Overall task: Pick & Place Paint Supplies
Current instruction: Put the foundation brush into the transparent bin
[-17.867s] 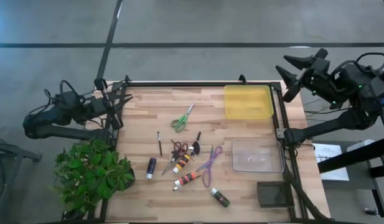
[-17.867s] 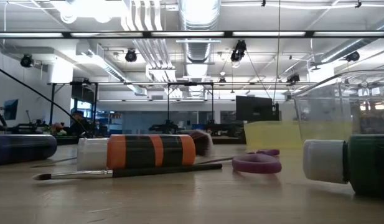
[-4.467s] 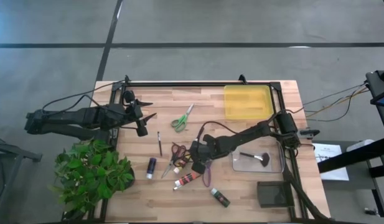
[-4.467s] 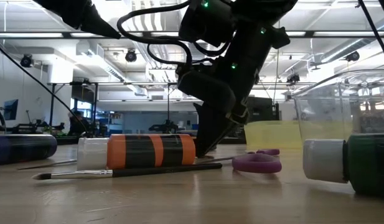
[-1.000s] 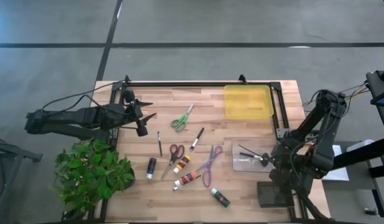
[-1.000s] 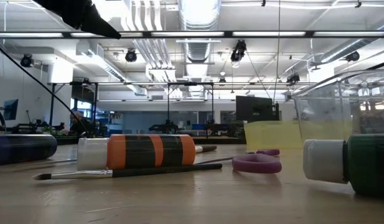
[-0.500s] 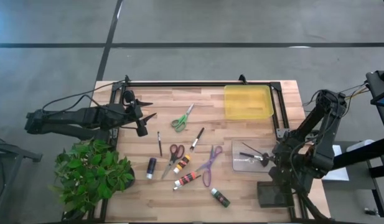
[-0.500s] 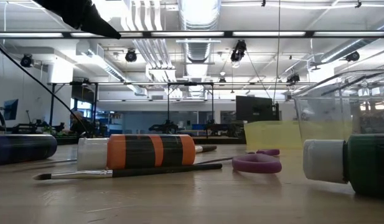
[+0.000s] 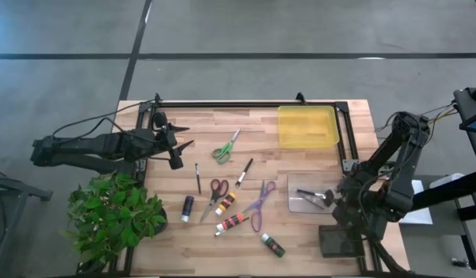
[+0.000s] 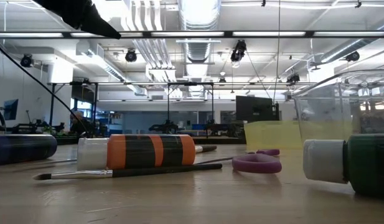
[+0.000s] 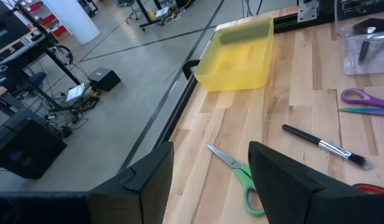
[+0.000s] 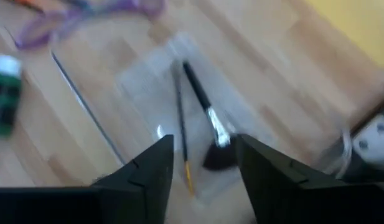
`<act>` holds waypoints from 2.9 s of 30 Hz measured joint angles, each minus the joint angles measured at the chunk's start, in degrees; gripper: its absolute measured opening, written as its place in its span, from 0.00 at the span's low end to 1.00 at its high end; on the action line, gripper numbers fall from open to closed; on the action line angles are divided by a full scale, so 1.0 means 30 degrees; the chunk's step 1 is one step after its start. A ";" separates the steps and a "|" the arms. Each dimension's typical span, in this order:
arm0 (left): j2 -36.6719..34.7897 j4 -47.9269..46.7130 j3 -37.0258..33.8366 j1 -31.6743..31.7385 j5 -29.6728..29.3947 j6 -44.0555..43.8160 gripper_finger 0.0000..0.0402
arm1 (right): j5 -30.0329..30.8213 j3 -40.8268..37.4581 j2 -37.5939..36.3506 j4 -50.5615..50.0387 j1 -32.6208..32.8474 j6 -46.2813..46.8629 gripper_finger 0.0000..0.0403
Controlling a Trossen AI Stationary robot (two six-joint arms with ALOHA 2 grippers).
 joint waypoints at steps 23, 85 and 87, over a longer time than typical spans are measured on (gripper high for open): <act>0.0003 -0.1860 0.0007 0.0007 0.0350 -0.1395 0.53 | -0.1347 -0.0231 0.4981 2.5419 -1.7748 -2.8022 0.47; 1.4841 -0.2630 -0.0262 0.1407 0.2432 -2.7059 0.53 | -0.0265 -0.1246 -0.0080 1.7359 -1.0642 -2.2393 0.47; 1.4841 -0.2667 -0.0274 0.1206 0.2337 -2.7312 0.53 | -0.0227 -0.1246 -0.0080 1.7366 -1.0524 -2.2327 0.47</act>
